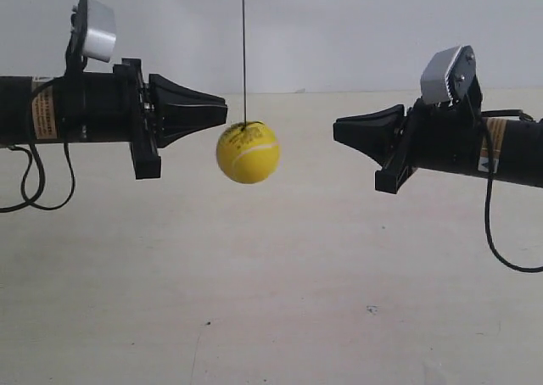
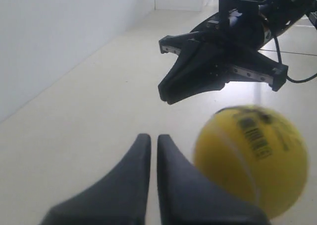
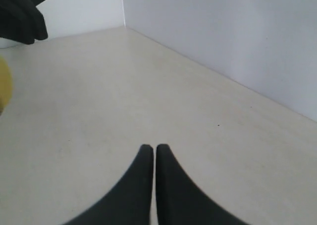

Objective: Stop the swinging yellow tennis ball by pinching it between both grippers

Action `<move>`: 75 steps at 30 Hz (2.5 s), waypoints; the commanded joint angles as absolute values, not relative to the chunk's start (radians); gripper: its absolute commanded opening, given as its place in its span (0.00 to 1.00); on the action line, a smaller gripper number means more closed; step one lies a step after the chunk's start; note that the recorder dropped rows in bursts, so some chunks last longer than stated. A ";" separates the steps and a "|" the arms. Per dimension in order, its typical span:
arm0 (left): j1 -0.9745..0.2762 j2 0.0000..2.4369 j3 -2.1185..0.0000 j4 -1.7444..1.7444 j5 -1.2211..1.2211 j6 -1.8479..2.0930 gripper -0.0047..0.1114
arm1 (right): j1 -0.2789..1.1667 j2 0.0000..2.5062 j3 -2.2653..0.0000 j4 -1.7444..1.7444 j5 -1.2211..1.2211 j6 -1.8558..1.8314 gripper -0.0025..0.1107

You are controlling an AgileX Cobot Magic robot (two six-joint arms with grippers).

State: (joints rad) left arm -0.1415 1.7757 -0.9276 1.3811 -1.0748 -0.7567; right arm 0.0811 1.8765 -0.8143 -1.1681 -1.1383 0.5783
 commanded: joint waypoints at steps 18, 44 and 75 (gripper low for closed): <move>-0.187 1.777 -0.932 1.380 -1.024 -0.728 0.08 | 0.183 1.877 -0.865 -1.246 -1.113 0.566 0.02; -0.185 1.771 -0.932 1.411 -0.893 -0.716 0.08 | 0.183 1.877 -0.880 -1.238 -1.004 0.522 0.02; -0.185 1.768 -0.932 1.383 -0.880 -0.672 0.08 | 0.183 1.877 -0.880 -1.172 -1.065 0.437 0.02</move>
State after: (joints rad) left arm -0.1822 1.7757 -0.9276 1.4133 -0.8905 -0.6862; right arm 0.1812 1.8765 -0.8757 -1.1855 -1.0598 0.4554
